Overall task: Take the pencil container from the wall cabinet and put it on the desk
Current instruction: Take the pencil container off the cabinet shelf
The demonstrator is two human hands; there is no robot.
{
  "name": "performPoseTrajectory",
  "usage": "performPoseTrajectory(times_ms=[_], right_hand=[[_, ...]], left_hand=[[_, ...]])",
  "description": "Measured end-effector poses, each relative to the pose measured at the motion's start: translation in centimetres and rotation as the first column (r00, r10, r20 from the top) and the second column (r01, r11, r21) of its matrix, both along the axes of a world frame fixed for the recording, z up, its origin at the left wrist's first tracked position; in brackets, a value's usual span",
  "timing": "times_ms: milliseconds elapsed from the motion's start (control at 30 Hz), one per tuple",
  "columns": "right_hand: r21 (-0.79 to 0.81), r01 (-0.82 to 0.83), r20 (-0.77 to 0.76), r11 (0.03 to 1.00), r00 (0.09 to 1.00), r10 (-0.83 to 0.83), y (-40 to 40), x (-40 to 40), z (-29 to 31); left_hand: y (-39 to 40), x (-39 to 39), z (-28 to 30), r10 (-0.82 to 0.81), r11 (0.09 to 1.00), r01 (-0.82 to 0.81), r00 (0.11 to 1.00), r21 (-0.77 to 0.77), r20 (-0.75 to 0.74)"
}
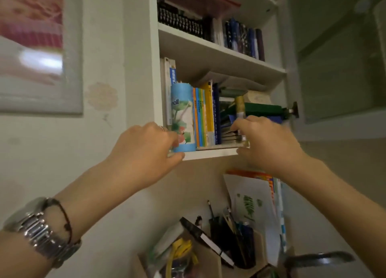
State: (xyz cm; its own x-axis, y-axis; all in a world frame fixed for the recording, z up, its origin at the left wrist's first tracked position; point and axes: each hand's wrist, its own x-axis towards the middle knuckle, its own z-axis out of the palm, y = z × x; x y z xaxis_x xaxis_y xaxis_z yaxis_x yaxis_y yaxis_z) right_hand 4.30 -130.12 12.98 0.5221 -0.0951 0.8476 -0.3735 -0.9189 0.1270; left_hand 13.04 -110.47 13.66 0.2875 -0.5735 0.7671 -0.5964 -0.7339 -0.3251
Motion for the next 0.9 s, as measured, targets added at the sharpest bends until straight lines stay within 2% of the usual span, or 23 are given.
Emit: performPoseTrajectory(times_ms=[167, 267, 467, 633, 733, 900], right_hand=[[0.09, -0.176, 0.069, 0.98, 0.983, 0.17, -0.1, 3.4, 0.7], [0.21, -0.335, 0.134, 0.919, 0.941, 0.312, -0.5, 5.1, 1.2], [0.385, -0.667, 0.272, 0.638, 0.742, 0.612, 0.2, 8.7, 1.9], [0.417, -0.791, 0.378, 0.448, 0.599, 0.706, 1.3, 11.1, 1.7], [0.409, -0.818, 0.423, 0.405, 0.563, 0.71, 1.7, 12.2, 1.8], [0.379, -0.816, 0.436, 0.437, 0.574, 0.693, 2.1, 13.8, 2.1]], left_hand=[[0.2, 0.3, 1.0, 0.017, 0.999, -0.013, 0.997, -0.039, 0.081], [0.0, 1.1, 0.6, -0.02, 0.997, 0.035, 0.98, -0.07, 0.2], [-0.3, 3.7, -1.1, 0.046, 0.993, -0.019, 0.97, -0.115, 0.24], [-0.3, 4.9, -1.8, 0.028, 0.99, 0.007, 0.969, -0.14, 0.246], [-0.4, 5.3, -1.9, 0.008, 0.988, 0.03, 0.968, -0.15, 0.25], [-0.2, 5.7, -2.0, -0.016, 0.985, 0.058, 0.967, -0.16, 0.255]])
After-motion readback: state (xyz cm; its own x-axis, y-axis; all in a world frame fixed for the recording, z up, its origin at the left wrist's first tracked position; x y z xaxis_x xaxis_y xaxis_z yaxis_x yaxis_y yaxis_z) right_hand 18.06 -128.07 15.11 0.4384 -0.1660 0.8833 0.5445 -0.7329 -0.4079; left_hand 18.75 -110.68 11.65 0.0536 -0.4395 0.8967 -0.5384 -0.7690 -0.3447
